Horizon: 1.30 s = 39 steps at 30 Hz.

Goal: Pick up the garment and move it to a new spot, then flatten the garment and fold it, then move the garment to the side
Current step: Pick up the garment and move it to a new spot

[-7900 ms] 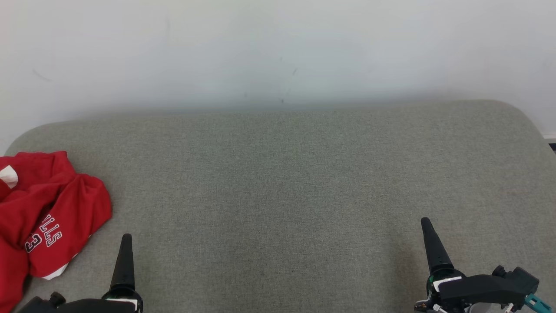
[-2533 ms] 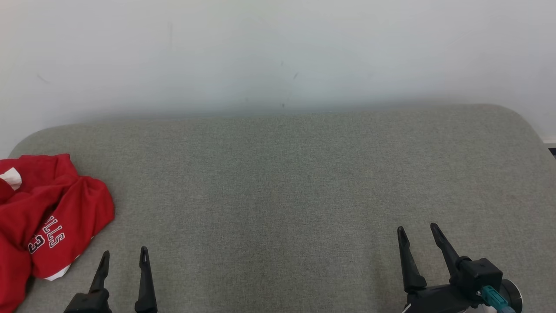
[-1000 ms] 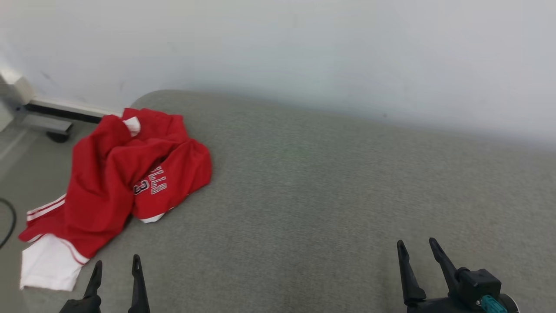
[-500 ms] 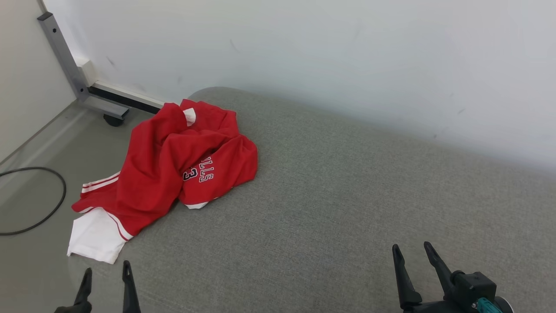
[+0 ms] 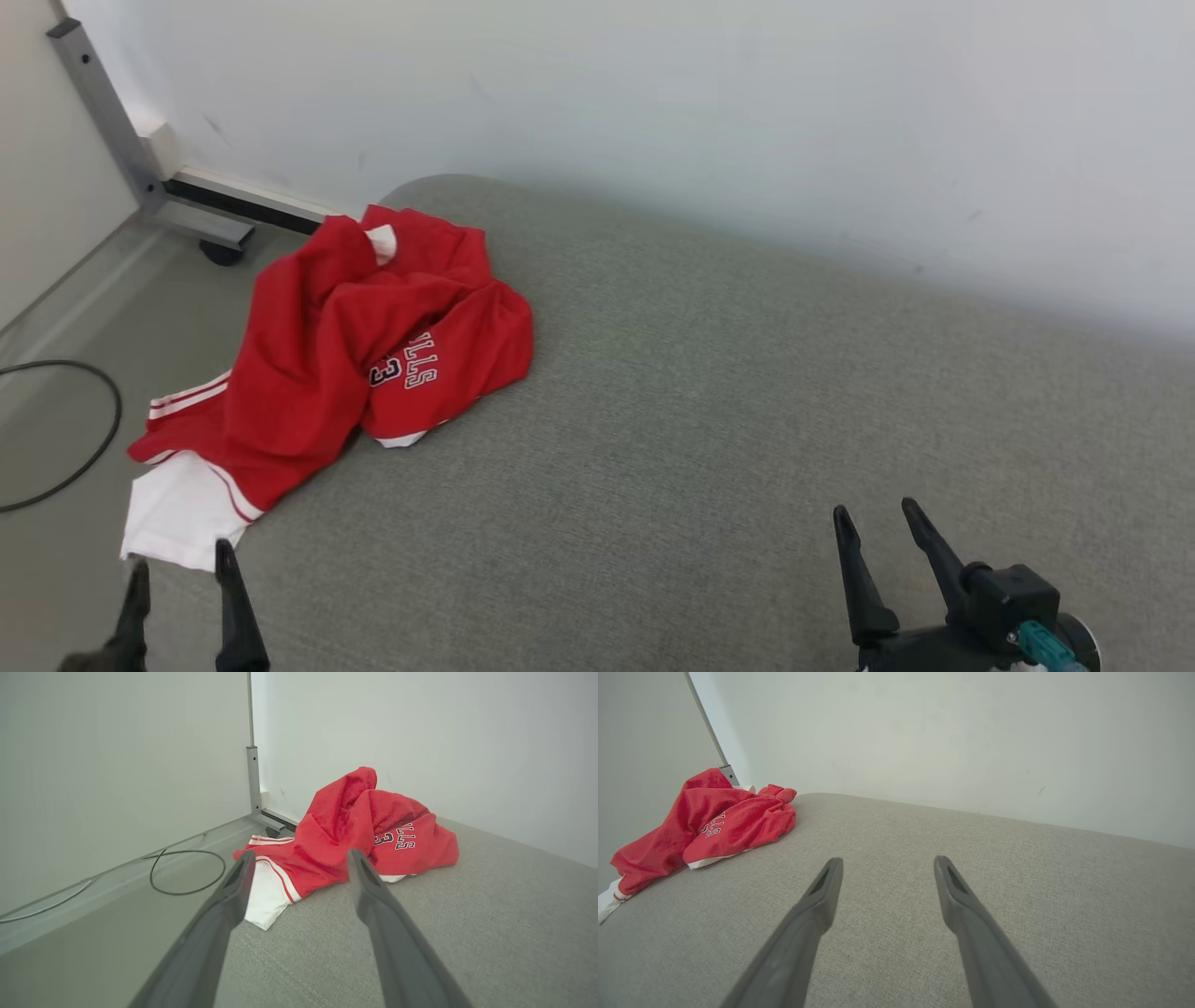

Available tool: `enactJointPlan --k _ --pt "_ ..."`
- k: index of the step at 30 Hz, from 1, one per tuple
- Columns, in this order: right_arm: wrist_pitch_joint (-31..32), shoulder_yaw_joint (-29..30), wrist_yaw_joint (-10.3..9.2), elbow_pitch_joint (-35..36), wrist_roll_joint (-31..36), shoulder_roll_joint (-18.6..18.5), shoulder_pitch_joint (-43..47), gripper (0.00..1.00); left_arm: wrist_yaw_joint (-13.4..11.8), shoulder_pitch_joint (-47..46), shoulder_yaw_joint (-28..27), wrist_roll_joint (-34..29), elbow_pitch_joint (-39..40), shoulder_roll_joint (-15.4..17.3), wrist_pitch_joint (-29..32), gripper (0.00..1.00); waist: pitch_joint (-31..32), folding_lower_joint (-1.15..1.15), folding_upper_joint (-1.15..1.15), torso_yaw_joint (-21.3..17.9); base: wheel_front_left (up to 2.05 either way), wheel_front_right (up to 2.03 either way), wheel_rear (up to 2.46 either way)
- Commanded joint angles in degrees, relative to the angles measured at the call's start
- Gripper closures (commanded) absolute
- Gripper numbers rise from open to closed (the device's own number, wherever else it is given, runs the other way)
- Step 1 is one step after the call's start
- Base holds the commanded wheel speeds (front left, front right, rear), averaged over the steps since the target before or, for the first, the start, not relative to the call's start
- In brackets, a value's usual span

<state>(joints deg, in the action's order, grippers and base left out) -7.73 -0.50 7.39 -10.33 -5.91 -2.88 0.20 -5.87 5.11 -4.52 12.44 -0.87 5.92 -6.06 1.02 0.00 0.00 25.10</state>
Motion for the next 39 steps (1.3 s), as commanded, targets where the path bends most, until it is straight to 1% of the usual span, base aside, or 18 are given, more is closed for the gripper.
enactJointPlan --k 1,3,4,5,8,10,12,15,21,22,23,29,31,32,33,34,35,39 --pt "0.15 0.09 0.19 0.58 0.74 0.01 -0.7 0.0 0.23 -2.47 -0.61 0.88 -0.38 0.29 -0.69 0.0 -1.87 0.0 0.0 -2.27 0.0 0.0 0.0" --pt "0.52 0.24 0.19 1.16 1.37 0.02 -1.49 0.0 0.78 -4.95 -1.3 1.94 -1.26 0.95 -1.01 0.0 -3.18 0.0 0.0 -4.06 0.0 0.0 0.0" --pt "0.52 0.24 0.19 1.16 1.37 0.02 -1.49 0.0 0.78 -4.95 -1.3 1.94 -1.26 0.95 -1.01 0.0 -3.18 0.0 0.0 -4.06 0.0 0.0 0.0" --pt "0.51 0.38 0.19 1.5 1.52 0.02 -1.85 0.0 0.94 -6.56 -1.69 2.84 -1.58 0.99 -1.27 0.0 -3.93 0.0 0.0 -4.96 0.0 0.0 0.0" --pt "0.98 0.9 0.19 2.8 2.17 0.01 -2.88 0.0 1.92 -12.08 -2.97 4.34 -3.65 2.55 -1.95 0.0 -6.72 0.0 0.0 -7.99 0.0 0.0 0.0" --pt "1.18 0.95 0.19 3.73 2.72 -0.01 -3.89 0.0 2.54 -15.72 -3.94 4.65 -5.42 4.32 -2.23 0.0 -9.11 0.0 0.0 -10.41 0.0 0.0 0.0" --pt "1.12 1.69 0.19 4.5 3.03 0.01 -4.98 0.0 3.45 -19.76 -4.54 6.07 -7.51 5.43 -2.33 0.0 -11.42 0.0 0.0 -12.47 0.0 0.0 0.0" --pt "0.84 1.9 0.19 5.28 3.29 0.02 -6.65 0.0 3.85 -25.07 -5.76 7.32 -9.85 7.17 -2.12 0.0 -15.12 0.0 0.0 -15.81 0.0 0.0 0.0" --pt "-0.6 2.98 0.19 5.13 2.89 0.07 -9.3 0.0 5.35 -33.99 -7.43 9.94 -15.84 10.46 -1.43 0.0 -20.12 0.0 0.0 -20.48 0.0 0.0 0.0" --pt "-0.87 2.9 0.19 4.94 2.7 0.03 -9.69 0.0 5.39 -34.97 -7.59 9.75 -17.07 11.61 -1.15 0.0 -20.7 0.0 0.0 -21.29 0.0 0.0 0.0" --pt "-1.15 2.95 0.19 4.79 2.48 0.04 -9.95 0.0 5.72 -36.11 -7.83 10.05 -18.2 12.09 -1.13 0.0 -21.16 0.0 0.0 -21.93 0.0 0.0 0.0" --pt "-2.47 2.91 0.19 4.06 1.99 0.06 -11.36 0.0 5.76 -40.21 -7.97 10.52 -25.36 15.19 2.5 0.0 -23.18 0.0 0.0 -24.83 0.0 0.0 0.0" --pt "-2.73 2.82 0.19 3.77 1.88 0.08 -11.71 0.0 6.07 -41.05 -7.52 10.39 -27.84 16.04 4.33 0.0 -23.67 0.0 0.0 -25.46 0.0 0.0 0.0" --pt "-3.04 2.77 0.19 3.5 1.73 0.06 -12.0 0.0 6.32 -41.89 -7.12 10.17 -30.47 16.97 5.85 0.0 -23.98 0.0 0.0 -25.89 0.0 0.0 0.0" --pt "-3.11 2.83 0.19 3.36 1.68 0.07 -12.1 0.0 6.33 -42.18 -7.08 10.7 -31.98 17.15 7.1 0.0 -24.16 0.0 0.0 -26.03 0.0 0.0 0.0" --pt "-3.11 2.83 0.19 3.36 1.68 0.07 -12.1 0.0 6.33 -42.18 -7.08 10.7 -31.98 17.15 7.1 0.0 -24.16 0.0 0.0 -26.03 0.0 0.0 0.0" --pt "-3.39 2.8 0.19 3.09 1.52 0.08 -12.14 0.0 6.58 -42.56 -6.76 10.9 -34.91 17.84 9.13 0.0 -24.32 0.0 0.0 -26.3 0.0 0.0 0.0" --pt "-3.8 2.73 0.19 2.66 1.34 0.07 -12.28 0.0 6.83 -43.65 -6.27 12.3 -40.42 17.95 14.47 0.0 -24.3 0.0 0.0 -26.55 0.0 0.0 0.0"
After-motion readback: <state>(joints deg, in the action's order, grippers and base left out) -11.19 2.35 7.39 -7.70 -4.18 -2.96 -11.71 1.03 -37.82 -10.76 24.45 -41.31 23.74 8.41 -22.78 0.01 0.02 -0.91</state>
